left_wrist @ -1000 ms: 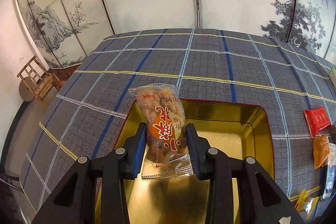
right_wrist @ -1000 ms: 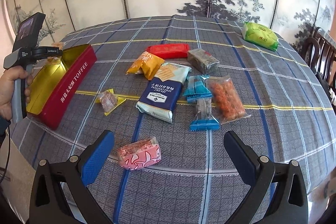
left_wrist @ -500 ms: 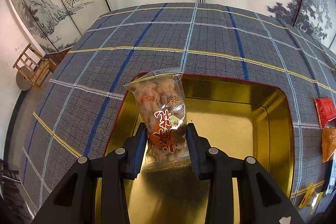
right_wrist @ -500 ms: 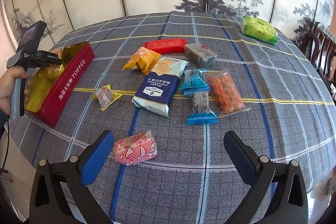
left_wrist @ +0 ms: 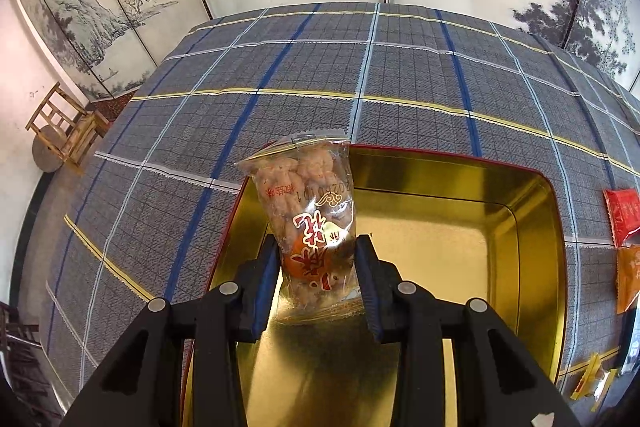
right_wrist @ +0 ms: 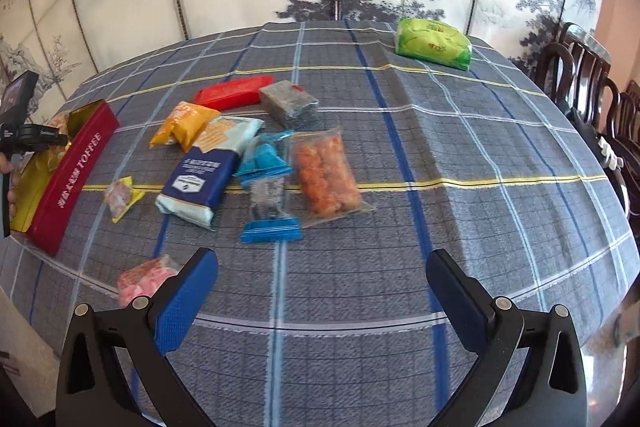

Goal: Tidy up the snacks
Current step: 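Carry the peanut bag over the gold tin and release it inside, then grasp the pink wrapped cake with the right gripper and lift it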

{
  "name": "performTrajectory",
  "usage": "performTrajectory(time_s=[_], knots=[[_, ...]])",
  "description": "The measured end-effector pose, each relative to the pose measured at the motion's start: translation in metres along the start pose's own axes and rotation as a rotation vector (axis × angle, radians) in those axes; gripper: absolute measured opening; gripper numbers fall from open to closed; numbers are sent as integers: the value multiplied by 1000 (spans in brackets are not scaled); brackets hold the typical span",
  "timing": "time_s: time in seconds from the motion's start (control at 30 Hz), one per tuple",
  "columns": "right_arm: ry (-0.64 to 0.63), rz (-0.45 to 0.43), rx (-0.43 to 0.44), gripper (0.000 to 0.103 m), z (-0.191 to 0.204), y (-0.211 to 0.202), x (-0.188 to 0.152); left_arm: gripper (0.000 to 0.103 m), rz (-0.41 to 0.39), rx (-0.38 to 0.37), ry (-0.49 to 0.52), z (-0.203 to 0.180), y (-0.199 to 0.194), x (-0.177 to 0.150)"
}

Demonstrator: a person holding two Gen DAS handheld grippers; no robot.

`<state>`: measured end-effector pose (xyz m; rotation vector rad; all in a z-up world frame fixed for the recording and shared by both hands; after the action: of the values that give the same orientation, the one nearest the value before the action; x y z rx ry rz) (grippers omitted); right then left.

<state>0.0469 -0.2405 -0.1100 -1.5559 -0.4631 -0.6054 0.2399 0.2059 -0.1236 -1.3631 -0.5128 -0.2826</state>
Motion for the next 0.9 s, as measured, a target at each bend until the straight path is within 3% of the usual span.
performTrajectory(time_s=[0.03,0.13,0.23,0.37,0.5,0.7,0.77,0.8,0.9], knots=[[3,8,-16,103,-6,4,0,37,-1,-10,-7,1,-1,0],[7,15,-28,103,-19,12,4,57,-29,-59,-35,4,-9,-1],[-13,12,31,103,-11,13,6,70,-62,-75,-31,6,-24,-6],[-60,-5,150,103,19,6,4,74,-152,-94,-60,16,-57,-17],[-109,-2,327,103,65,-8,-6,80,-231,-117,-95,26,-92,-40],[-245,0,358,102,118,2,-28,80,-281,-148,-62,20,-122,-79],[-262,-3,380,82,127,8,-31,80,-269,-182,-67,17,-125,-91],[-262,-2,386,52,128,11,-31,80,-257,-194,-69,14,-124,-97],[-235,6,383,50,126,18,-27,80,-243,-227,-75,8,-126,-110]])
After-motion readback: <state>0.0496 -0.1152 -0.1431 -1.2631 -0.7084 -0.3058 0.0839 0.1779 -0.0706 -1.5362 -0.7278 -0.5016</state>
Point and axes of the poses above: each gripper's, at about its wrist camera, not at the fingertips, and y roughly the way its jaws point, z to its left, x to its top, the point moved 9 cm from there along y, roughly the way its jaws point, and after that the axes turned 1 degree about -x, right-handed, at the moved point
